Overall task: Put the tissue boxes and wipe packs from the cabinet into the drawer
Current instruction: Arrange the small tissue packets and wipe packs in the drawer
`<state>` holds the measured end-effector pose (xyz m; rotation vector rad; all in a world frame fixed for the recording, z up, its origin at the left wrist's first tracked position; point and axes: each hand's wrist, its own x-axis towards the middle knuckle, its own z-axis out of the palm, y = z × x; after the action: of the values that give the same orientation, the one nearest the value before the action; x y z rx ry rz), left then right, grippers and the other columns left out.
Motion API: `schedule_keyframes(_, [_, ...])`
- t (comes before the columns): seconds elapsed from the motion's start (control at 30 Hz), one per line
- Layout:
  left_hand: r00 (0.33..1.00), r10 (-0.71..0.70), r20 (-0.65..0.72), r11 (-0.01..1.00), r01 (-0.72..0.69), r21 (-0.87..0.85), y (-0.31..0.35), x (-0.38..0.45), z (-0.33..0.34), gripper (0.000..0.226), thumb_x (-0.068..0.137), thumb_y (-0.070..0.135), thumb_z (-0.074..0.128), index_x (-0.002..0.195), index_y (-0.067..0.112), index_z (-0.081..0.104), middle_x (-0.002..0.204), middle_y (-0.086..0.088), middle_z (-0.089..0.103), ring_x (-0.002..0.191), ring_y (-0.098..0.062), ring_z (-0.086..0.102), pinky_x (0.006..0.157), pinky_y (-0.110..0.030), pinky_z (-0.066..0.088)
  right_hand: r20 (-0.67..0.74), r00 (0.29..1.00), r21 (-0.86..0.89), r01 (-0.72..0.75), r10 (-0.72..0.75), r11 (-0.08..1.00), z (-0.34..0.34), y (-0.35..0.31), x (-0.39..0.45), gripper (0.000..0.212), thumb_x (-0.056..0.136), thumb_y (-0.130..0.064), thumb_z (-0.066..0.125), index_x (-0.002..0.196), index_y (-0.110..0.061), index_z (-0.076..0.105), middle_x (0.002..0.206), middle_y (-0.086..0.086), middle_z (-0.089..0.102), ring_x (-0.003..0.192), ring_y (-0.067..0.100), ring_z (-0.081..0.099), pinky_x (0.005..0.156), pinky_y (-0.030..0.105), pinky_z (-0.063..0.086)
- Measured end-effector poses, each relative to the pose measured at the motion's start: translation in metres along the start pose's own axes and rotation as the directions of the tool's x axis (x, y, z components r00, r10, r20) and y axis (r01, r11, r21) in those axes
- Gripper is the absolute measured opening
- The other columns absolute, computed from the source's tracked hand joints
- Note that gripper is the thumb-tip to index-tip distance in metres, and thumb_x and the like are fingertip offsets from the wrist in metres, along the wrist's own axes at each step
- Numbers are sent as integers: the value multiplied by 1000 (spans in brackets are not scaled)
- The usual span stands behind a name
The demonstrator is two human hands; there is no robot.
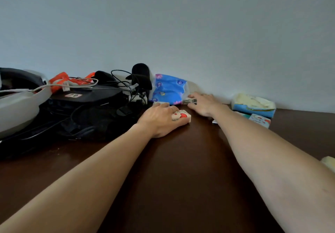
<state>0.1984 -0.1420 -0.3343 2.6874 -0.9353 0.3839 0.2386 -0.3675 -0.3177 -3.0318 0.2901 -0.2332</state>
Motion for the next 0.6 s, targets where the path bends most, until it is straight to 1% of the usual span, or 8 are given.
schedule_keyframes(0.1, [1000, -27, -16, 999, 26, -20, 6, -11, -6, 67, 84, 81, 37, 113, 29, 69, 116, 2, 66, 115, -24, 57, 89, -37, 44, -7, 1000, -35, -1, 1, 999, -11, -2, -22, 51, 101, -51, 49, 149, -35, 42, 152, 9, 49, 138, 35, 42, 112, 47, 39])
schedule_keyframes(0.17, [999, -44, -5, 999, 44, -14, 15, -25, -12, 70, 84, 81, 38, 114, 25, 68, 116, 2, 66, 111, -22, 59, 83, -36, 43, -23, 1000, -41, -6, 5, 999, -15, -3, -50, 47, 101, -49, 50, 146, -37, 43, 151, 5, 50, 137, 33, 41, 109, 49, 41])
schedule_keyframes(0.23, [999, -52, 5, 999, 52, -9, 25, -45, -19, 72, 84, 81, 38, 119, 24, 65, 120, 2, 65, 112, -21, 59, 81, -33, 41, -29, 1000, -49, 0, -1, 999, -19, -4, -83, 46, 101, -49, 50, 144, -35, 44, 150, 5, 50, 136, 33, 40, 109, 51, 41])
schedule_keyframes(0.3, [998, -59, 13, 998, 59, -6, 36, -72, -26, 73, 85, 80, 39, 124, 23, 62, 125, 1, 64, 117, -21, 58, 85, -33, 42, -33, 999, -54, 4, -6, 999, -25, -9, -121, 47, 99, -51, 51, 142, -33, 45, 148, 8, 49, 135, 34, 40, 107, 50, 41])
schedule_keyframes(0.37, [998, -63, 10, 998, 63, -14, 50, -103, -35, 76, 85, 79, 41, 129, 20, 60, 129, 0, 60, 123, -21, 53, 97, -35, 44, -38, 999, -39, 20, -21, 999, -31, -16, -164, 46, 98, -52, 54, 139, -32, 45, 144, 11, 50, 132, 36, 40, 105, 48, 42])
schedule_keyframes(0.43, [998, -58, 3, 997, 58, -45, 65, -135, -44, 79, 84, 78, 44, 132, 17, 58, 129, 1, 55, 127, -22, 46, 104, -35, 42, -53, 998, -7, 37, -37, 999, -35, -22, -210, 44, 97, -52, 56, 135, -31, 46, 138, 12, 50, 128, 37, 41, 102, 48, 42])
schedule_keyframes(0.5, [999, -52, 6, 997, 52, -65, 79, -172, -55, 85, 80, 81, 44, 132, 15, 59, 128, 2, 53, 126, -20, 44, 105, -36, 43, -85, 995, 13, 44, -43, 999, -38, -25, -256, 40, 97, -53, 56, 129, -31, 47, 133, 12, 52, 126, 36, 43, 97, 47, 44])
schedule_keyframes(0.6, [999, -44, -7, 997, 43, -70, 95, -229, -74, 91, 75, 84, 42, 128, 13, 63, 122, 4, 53, 120, -18, 44, 103, -39, 45, -133, 990, 29, 51, -46, 998, -45, -27, -322, 40, 96, -56, 57, 125, -30, 48, 128, 13, 55, 123, 35, 47, 92, 46, 46])
